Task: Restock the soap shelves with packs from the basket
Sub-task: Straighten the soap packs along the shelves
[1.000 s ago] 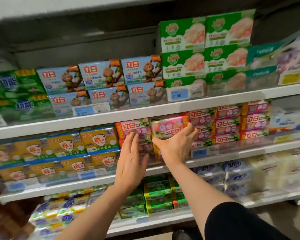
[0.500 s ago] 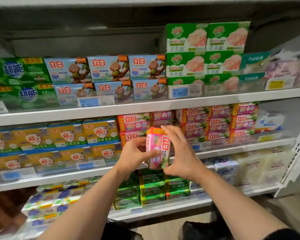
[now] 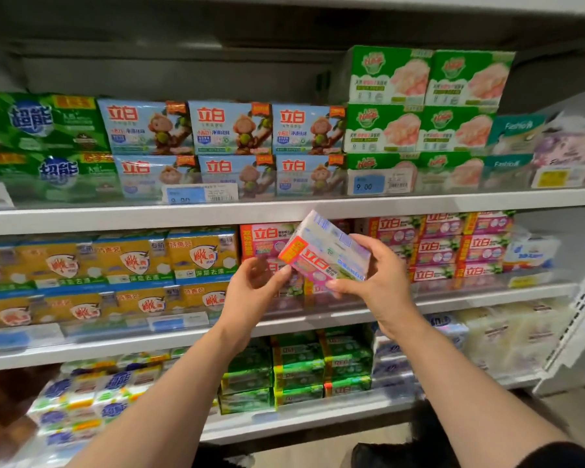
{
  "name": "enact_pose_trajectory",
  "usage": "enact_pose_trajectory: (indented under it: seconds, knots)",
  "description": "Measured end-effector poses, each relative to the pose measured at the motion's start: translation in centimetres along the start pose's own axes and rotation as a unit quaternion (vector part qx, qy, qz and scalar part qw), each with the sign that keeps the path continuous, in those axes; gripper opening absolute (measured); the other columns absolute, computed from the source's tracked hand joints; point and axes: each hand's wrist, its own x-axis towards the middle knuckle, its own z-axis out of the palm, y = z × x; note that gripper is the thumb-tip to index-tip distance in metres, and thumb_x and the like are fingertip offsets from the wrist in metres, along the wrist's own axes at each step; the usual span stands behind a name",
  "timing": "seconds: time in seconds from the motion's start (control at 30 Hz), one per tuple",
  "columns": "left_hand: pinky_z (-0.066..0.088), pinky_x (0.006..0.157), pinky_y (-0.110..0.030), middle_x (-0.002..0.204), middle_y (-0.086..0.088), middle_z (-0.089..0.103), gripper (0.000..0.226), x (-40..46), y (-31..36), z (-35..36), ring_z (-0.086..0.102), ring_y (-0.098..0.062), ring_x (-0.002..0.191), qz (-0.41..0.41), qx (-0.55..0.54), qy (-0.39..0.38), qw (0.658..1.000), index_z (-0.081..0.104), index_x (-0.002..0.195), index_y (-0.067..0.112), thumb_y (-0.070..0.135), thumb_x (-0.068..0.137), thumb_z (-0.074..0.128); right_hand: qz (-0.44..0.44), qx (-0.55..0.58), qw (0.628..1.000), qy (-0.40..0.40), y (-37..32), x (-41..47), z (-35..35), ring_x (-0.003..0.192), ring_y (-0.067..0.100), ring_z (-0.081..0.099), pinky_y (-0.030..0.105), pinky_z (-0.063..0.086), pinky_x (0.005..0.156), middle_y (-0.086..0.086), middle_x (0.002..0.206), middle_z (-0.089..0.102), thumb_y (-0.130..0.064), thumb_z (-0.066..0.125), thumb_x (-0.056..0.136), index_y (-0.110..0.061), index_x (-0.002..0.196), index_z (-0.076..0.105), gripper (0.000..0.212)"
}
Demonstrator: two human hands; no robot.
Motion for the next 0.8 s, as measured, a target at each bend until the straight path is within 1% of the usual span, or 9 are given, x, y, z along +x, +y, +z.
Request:
enact_pose_trajectory:
  seconds: [0.1,0.17,0.23,0.33,0.43,0.57,0.6,0.7,0.8]
  knots:
    - [0.055,0.093,-0.039,0.127,0.000,0.060,0.063,0.7,-0.6,-0.6,0.062,-0.012,0.109,0.032,0.124,0.034,0.991,0.046,0.137,0.016,0.028,0.082,0.075,-0.026,-0.061,0.998,0.014,-0.3,0.6,-1.4,0.101,0.014,0.062,0.029,0.056,0.081,-0.001,0.109,0.064,0.000,0.091,0.051,-0.025,0.114,0.056,0.076]
    - [0.051,0.098,-0.042,0.131,-0.001,0.051,0.065,0.9,-0.9,-0.5,0.058,-0.017,0.114,0.059,0.224,0.039,0.972,0.042,0.140,0.016,0.022,0.084,0.073,-0.001,-0.069,0.997,0.021,-0.2,0.9,-2.0,0.103,0.016,0.062,0.035,0.056,0.083,0.000,0.111,0.063,0.000,0.091,0.051,-0.024,0.115,0.055,0.078]
    - [0.049,0.101,-0.044,0.131,-0.003,0.045,0.067,1.0,-0.9,-0.1,0.055,-0.020,0.117,0.067,0.270,0.046,0.959,0.041,0.141,0.016,0.022,0.084,0.074,0.048,-0.028,0.998,0.011,-0.2,1.2,-2.5,0.102,0.016,0.062,0.036,0.056,0.081,0.002,0.114,0.061,0.003,0.089,0.051,-0.017,0.120,0.051,0.081]
    - [0.047,0.102,-0.043,0.131,-0.004,0.043,0.066,1.0,-0.8,0.4,0.053,-0.021,0.117,0.071,0.282,0.057,0.955,0.041,0.140,0.016,0.022,0.083,0.074,0.123,0.063,0.990,-0.031,-0.7,1.6,-3.3,0.091,0.020,0.068,0.031,0.058,0.063,0.010,0.112,0.065,0.001,0.087,0.046,-0.010,0.116,0.051,0.080]
    - [0.046,0.102,-0.040,0.130,-0.005,0.043,0.065,1.1,-0.7,0.7,0.053,-0.021,0.115,0.071,0.280,0.067,0.955,0.042,0.139,0.016,0.022,0.083,0.074,0.183,0.128,0.974,-0.047,-0.6,2.2,-3.9,0.079,0.022,0.070,0.031,0.059,0.058,0.014,0.105,0.070,-0.008,0.083,0.044,-0.004,0.117,0.055,0.078]
    - [0.046,0.102,-0.040,0.130,-0.005,0.043,0.065,1.2,-0.6,1.0,0.052,-0.022,0.117,0.065,0.281,0.075,0.954,0.041,0.139,0.016,0.021,0.083,0.074,0.224,0.142,0.961,-0.076,-0.7,2.4,-4.7,0.066,0.020,0.068,0.029,0.058,0.056,0.010,0.080,0.072,-0.006,0.077,0.051,-0.001,0.094,0.066,0.045]
    - [0.045,0.101,-0.039,0.129,-0.005,0.044,0.065,1.2,-0.6,1.0,0.052,-0.022,0.117,0.065,0.282,0.075,0.954,0.041,0.139,0.016,0.021,0.083,0.074,0.237,0.131,0.960,-0.069,-0.8,2.3,-4.8,0.066,0.021,0.068,0.032,0.058,0.059,0.011,0.079,0.072,-0.003,0.080,0.048,-0.001,0.091,0.067,0.045]
    - [0.045,0.100,-0.039,0.130,-0.005,0.044,0.066,1.2,-0.7,1.0,0.052,-0.021,0.117,0.068,0.287,0.077,0.952,0.041,0.139,0.016,0.021,0.083,0.074,0.265,0.102,0.959,-0.020,-0.5,2.3,-4.8,0.068,0.023,0.068,0.037,0.058,0.067,0.011,0.077,0.073,-0.013,0.080,0.050,0.000,0.088,0.068,0.042]
    - [0.047,0.101,-0.039,0.129,-0.004,0.044,0.066,1.2,-0.8,1.0,0.053,-0.021,0.117,0.068,0.286,0.077,0.953,0.040,0.139,0.016,0.020,0.083,0.075,0.266,0.113,0.957,0.027,-0.2,2.6,-4.3,0.063,0.021,0.068,0.035,0.058,0.060,0.009,0.070,0.073,-0.009,0.081,0.060,-0.002,0.080,0.065,0.026]
